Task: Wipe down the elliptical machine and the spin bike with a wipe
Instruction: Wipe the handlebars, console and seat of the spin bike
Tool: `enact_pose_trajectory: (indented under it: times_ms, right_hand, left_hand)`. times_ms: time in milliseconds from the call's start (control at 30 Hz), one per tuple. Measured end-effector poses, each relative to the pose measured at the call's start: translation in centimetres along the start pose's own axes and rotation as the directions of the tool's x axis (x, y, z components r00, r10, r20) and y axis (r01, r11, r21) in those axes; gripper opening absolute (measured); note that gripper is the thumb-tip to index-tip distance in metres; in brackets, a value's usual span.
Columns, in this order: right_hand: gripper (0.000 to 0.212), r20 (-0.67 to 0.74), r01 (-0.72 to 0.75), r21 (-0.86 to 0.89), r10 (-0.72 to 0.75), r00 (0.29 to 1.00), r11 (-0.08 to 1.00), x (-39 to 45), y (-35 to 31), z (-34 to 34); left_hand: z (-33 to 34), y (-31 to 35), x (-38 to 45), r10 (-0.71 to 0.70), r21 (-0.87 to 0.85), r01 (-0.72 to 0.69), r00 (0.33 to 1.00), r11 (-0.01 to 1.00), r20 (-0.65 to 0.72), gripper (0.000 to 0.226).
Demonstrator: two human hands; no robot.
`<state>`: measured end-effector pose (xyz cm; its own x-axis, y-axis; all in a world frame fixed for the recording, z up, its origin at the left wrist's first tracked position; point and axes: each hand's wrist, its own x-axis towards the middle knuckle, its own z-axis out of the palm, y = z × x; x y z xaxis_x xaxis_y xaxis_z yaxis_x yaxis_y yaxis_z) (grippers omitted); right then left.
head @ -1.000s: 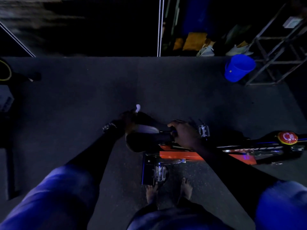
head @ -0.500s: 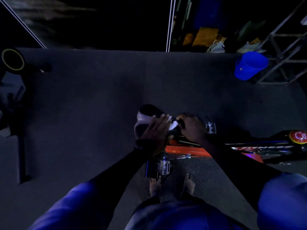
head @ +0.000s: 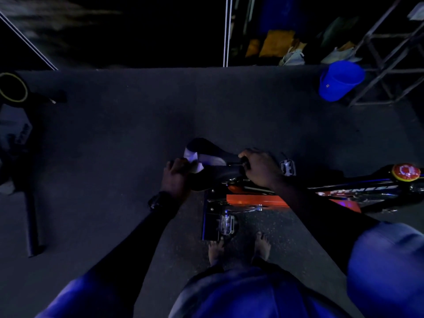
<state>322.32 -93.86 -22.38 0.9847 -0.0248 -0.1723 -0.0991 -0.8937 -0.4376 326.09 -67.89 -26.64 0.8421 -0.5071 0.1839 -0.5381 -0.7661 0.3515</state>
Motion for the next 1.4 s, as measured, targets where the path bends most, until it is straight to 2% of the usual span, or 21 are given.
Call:
enact_pose_trajectory:
  times_ms: [33,133,267,333,400,467,533,600,633,700,767,867,933,967,1033,1100,1200,1233,1300,1367,1400]
  right_hand:
    - [0.033,0.012,-0.002,0.006,0.002,1.000,1.000,-0.1,0.1,-0.1]
    - [0.034,0.002,0.002,0.007,-0.003,1.000,1.000,-0.2,0.0,-0.1]
    - [0.034,0.004,0.008,0.041,-0.008,1.000,0.999,-0.3,-0.1,0.0]
    - [0.035,0.019,0.013,0.032,-0.013,1.000,0.999,-0.3,0.0,-0.1]
    - [0.035,0.026,0.016,0.015,-0.016,1.000,1.000,-0.6,0.1,-0.2]
    - [0.035,0.021,0.015,0.011,-0.016,1.000,1.000,-0.9,0.2,-0.3]
    - [0.034,0.010,0.016,0.008,-0.016,1.000,1.000,-1.1,0.2,-0.3]
    - [0.034,-0.005,0.020,-0.009,-0.020,1.000,1.000,-1.2,0.1,-0.2]
    - [0.034,-0.013,0.021,-0.024,-0.022,1.000,0.999,-1.3,0.1,-0.2]
    - [0.034,-0.015,0.015,-0.042,-0.016,1.000,0.999,-1.3,0.0,-0.1]
    - [0.034,0.008,0.009,-0.044,-0.009,1.000,0.999,-1.3,-0.2,-0.1]
    - [0.033,0.045,0.037,-0.093,-0.033,0.998,0.995,-1.4,-0.6,0.1]
    - [0.032,0.052,0.045,-0.121,-0.039,0.998,0.992,-1.4,-0.6,0.1]
    - [0.033,0.049,0.050,-0.129,-0.044,0.998,0.990,-1.4,-0.6,0.1]
    - [0.034,0.032,0.057,-0.130,-0.054,0.998,0.990,-1.3,-0.2,-0.1]
    - [0.034,0.030,0.061,-0.112,-0.058,0.998,0.992,-1.4,0.1,-0.1]
    - [0.034,0.041,0.052,-0.073,-0.049,0.998,0.996,-1.4,0.3,0.0]
    - [0.034,0.045,0.051,-0.065,-0.048,0.998,0.997,-1.5,0.3,0.1]
    - [0.034,0.043,0.055,-0.068,-0.052,0.998,0.996,-1.5,0.3,0.1]
    - [0.034,0.040,0.063,-0.080,-0.060,0.997,0.995,-1.5,0.3,0.1]
    - [0.034,0.040,0.068,-0.086,-0.064,0.997,0.994,-1.4,0.3,0.0]
  left_hand:
    - [0.4,0.6,-0.7,0.014,-0.079,-0.018,0.999,0.997,-0.047,0.028]
    - [1.0,2.9,-1.7,0.017,-0.250,-0.018,1.000,0.968,-0.006,0.033]
    - [1.5,3.4,-0.8,0.046,-0.154,-0.016,0.979,0.988,0.197,0.024]
    - [1.4,2.2,-0.6,0.151,-0.181,-0.122,0.977,0.976,0.154,0.014]
    - [1.8,0.0,-1.0,0.235,-0.178,-0.207,0.959,0.962,0.155,0.023]
    - [1.2,-1.2,-2.3,0.180,-0.176,-0.143,0.960,0.974,0.217,0.031]
    - [1.1,-2.7,-3.7,0.075,-0.132,-0.045,0.969,0.990,0.237,0.025]
    - [1.1,-3.7,-3.9,0.096,0.001,-0.099,0.968,0.995,0.234,0.022]
    - [0.8,-3.1,-3.7,0.025,0.044,-0.038,0.965,0.998,0.260,0.021]
    - [1.1,-2.0,-3.0,-0.108,0.018,0.107,0.979,0.994,0.173,0.026]
    - [1.3,1.5,-2.0,0.087,0.001,-0.089,0.977,0.996,0.193,0.039]
    - [2.3,5.8,1.0,0.011,-0.128,0.025,0.962,0.991,0.273,0.035]
    - [2.8,7.2,3.0,-0.023,-0.104,0.054,0.958,0.993,0.286,0.029]
    - [1.9,7.2,3.3,-0.005,-0.064,0.026,0.952,0.998,0.306,0.026]
    - [1.2,5.9,2.7,0.182,-0.028,-0.183,0.930,0.983,0.318,0.025]
    - [0.3,3.4,1.7,0.216,-0.124,-0.187,0.930,0.975,0.297,0.022]
    - [-0.3,-0.9,0.4,0.310,-0.133,-0.288,0.931,0.948,0.193,0.023]
    - [-0.7,-2.0,0.4,0.273,-0.153,-0.249,0.948,0.956,0.166,0.024]
    - [-1.1,-2.8,1.3,0.023,-0.216,0.014,0.985,0.976,0.169,0.031]
    - [-0.6,-1.6,2.8,-0.275,-0.163,0.301,0.947,0.939,0.167,0.034]
    - [-0.5,-0.7,3.6,-0.361,-0.099,0.378,0.919,0.920,0.156,0.035]
